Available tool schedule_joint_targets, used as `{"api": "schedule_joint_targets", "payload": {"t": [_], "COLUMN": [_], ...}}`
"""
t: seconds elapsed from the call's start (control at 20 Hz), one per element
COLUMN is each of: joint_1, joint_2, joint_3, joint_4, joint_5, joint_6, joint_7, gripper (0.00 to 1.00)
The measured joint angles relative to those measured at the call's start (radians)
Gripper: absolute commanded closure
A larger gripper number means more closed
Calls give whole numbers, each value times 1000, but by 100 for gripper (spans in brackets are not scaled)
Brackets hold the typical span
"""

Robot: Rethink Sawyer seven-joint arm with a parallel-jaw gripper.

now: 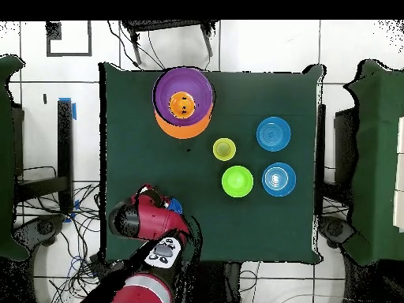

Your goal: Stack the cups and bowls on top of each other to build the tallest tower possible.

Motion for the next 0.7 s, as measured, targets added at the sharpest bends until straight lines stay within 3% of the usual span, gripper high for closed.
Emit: {"api": "schedule_joint_targets", "payload": {"t": [0.7], "joint_1": [18], "joint_2": [0], "joint_3": [1], "joint_4": [36], "joint_5": [83], "joint_6": [0], "joint_7": [7], "gripper": [0]}}
